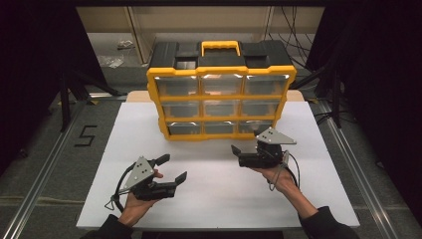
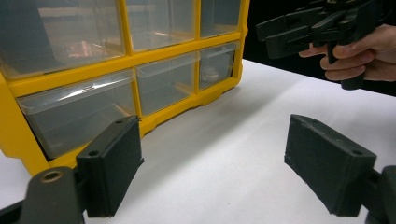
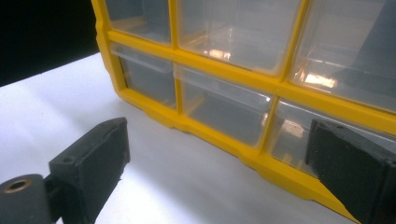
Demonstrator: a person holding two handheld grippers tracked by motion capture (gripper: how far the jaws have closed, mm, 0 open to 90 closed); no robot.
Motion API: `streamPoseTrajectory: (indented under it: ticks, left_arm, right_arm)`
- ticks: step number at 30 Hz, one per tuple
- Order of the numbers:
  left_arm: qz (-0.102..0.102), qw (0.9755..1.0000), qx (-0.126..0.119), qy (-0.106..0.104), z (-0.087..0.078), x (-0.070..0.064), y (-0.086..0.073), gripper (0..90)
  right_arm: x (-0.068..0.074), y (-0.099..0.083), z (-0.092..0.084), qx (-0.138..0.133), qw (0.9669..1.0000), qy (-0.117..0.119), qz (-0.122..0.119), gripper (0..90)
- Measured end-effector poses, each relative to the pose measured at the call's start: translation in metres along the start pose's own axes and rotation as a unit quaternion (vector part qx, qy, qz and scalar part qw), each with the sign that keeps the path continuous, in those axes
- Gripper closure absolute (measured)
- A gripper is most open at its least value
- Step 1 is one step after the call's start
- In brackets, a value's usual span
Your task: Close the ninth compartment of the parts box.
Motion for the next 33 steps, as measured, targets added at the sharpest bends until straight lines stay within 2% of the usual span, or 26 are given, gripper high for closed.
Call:
streamPoseTrajectory:
  ticks: [21,27,33]
  left_arm:
    - [0.000,1.0000,0.001,-0.001,0.000,0.000,0.000,17.8]
    - [-0.001,1.0000,0.000,-0.002,0.000,0.000,0.000,17.8]
    - [-0.002,1.0000,-0.001,-0.002,0.000,0.000,0.000,17.8]
  right_arm:
    - [0.007,0.000,-0.022,-0.030,0.9996,0.000,-0.001,7.1]
    - [0.006,0.000,-0.030,-0.042,0.9991,-0.003,0.005,7.1]
    - [0.011,-0.002,-0.039,-0.051,0.9987,-0.001,0.000,7.2]
Point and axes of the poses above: each handheld gripper's, and its own axes: z roughly forward along the jaws, y roughly out of its top, x roughly to its left, the point moved 6 cm from there along z, roughly forward along the jaws, and after that the axes turned 8 degrees about -z, right-handed, at the moved point
